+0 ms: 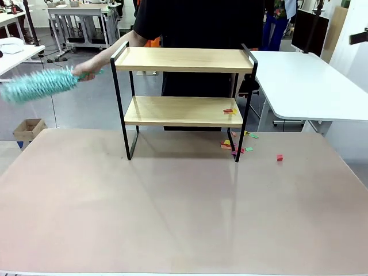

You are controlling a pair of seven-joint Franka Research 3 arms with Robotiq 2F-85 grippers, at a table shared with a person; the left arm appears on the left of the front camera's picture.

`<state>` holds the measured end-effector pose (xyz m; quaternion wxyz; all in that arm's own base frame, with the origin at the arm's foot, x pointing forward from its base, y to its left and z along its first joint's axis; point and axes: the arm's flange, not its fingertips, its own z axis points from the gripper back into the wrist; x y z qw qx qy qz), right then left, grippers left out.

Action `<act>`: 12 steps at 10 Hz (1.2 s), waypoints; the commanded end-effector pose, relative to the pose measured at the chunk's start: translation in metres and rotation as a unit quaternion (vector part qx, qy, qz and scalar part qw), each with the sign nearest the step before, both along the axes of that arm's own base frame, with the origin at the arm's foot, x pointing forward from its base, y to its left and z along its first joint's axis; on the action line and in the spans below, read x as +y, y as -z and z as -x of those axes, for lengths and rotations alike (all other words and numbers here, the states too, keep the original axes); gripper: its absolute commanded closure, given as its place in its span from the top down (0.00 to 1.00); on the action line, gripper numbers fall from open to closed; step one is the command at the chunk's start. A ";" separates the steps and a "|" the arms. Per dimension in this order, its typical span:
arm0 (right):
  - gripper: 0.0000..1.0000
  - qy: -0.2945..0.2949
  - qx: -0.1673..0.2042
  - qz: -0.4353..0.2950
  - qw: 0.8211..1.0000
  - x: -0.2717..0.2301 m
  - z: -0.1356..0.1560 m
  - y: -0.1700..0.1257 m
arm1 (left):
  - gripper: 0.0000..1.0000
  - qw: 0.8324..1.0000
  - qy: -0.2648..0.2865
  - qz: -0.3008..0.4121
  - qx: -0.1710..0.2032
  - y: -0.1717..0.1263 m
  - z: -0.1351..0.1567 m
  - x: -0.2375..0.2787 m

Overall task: Clean the shelf.
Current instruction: Hand the Duster back to the human.

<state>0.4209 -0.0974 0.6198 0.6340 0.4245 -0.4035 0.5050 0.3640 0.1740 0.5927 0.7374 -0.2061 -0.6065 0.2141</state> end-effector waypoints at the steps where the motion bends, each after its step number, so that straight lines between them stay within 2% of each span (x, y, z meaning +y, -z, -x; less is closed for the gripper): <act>1: 1.00 -0.003 -0.004 0.006 1.000 0.000 0.004 0.000 | 1.00 1.000 -0.003 -0.005 -0.004 0.001 -0.001 -0.001; 12: 1.00 -0.003 -0.004 0.006 1.000 0.000 0.004 0.000 | 1.00 1.000 -0.003 -0.005 -0.004 0.001 -0.001 -0.001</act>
